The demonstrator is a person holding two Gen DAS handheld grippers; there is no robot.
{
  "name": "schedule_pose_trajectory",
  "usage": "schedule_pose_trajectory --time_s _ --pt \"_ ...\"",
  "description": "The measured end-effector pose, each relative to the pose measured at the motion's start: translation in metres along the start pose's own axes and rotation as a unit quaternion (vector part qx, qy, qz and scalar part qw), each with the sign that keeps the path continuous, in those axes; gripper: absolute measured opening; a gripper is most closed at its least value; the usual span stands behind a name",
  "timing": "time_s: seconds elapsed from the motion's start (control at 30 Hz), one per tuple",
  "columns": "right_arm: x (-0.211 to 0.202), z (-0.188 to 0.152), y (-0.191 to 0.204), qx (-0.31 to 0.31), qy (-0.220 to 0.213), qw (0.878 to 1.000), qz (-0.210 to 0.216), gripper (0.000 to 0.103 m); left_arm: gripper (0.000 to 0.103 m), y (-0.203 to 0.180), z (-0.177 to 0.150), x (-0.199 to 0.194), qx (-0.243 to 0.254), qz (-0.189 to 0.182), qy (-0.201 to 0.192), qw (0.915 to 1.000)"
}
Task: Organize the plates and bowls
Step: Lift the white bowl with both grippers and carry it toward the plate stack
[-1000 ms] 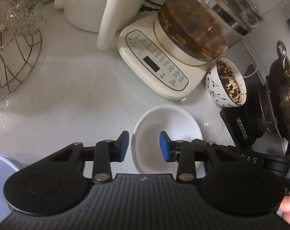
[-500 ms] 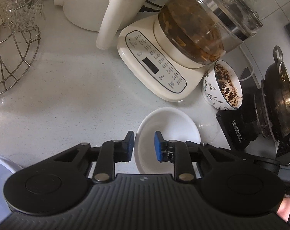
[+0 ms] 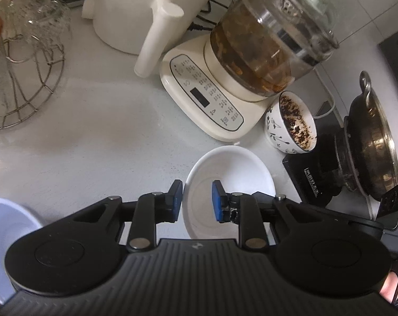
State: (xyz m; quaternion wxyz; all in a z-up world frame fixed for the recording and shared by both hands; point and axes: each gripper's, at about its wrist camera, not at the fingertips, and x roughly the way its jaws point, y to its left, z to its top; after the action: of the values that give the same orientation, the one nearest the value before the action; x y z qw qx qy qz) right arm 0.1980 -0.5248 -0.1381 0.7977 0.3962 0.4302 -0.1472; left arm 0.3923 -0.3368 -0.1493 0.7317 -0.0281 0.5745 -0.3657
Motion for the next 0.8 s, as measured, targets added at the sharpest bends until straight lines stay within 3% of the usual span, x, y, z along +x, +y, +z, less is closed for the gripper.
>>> schedule_pose_trajectory --time_s 0.47,0.8 --pt "-0.016 -0.007 0.054 -0.055 -0.004 0.998 0.012 0.017 0.028 0.012 -0.009 -0.066 -0.004 0.005 -0.043 0.999" --pt "-0.008 -0.01 0.102 -0.123 0.027 0.991 0.045 0.017 0.028 0.045 -0.023 -0.116 -0.052 0.026 -0.096 0.9937"
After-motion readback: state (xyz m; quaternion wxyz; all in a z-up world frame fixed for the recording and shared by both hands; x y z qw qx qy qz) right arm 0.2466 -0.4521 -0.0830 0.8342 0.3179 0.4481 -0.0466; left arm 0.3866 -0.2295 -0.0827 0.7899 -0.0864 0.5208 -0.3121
